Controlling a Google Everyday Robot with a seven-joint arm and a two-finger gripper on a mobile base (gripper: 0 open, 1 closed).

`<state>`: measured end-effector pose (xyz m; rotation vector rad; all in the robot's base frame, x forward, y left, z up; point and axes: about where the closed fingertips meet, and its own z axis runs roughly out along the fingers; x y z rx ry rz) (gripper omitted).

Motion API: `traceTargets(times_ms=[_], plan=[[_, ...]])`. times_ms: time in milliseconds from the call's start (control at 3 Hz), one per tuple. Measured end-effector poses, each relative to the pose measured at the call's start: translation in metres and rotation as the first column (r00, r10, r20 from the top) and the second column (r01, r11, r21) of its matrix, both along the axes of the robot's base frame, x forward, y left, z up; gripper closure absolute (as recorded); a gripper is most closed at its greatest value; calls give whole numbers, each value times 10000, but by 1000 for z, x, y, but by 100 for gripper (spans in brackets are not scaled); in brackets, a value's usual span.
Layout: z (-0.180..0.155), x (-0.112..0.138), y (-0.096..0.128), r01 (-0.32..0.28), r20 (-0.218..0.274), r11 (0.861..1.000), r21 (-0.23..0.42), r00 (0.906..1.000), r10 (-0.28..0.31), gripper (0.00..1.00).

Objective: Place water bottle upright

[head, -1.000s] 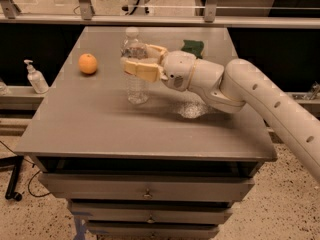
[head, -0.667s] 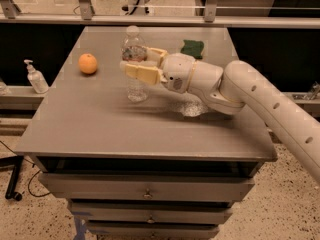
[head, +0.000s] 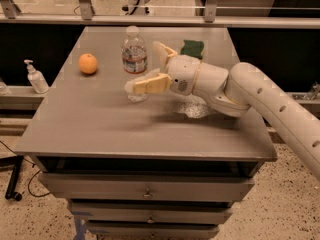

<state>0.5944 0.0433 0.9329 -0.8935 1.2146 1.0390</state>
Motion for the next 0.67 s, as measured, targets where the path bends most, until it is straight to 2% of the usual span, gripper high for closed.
traceTargets(times_ms=[333,667], plan=[[-3,-8,-33,179,99,9976,-670,9998,-173,0],[-16,-29,-87,456,-37,9861,-1599,9989,-468,0]])
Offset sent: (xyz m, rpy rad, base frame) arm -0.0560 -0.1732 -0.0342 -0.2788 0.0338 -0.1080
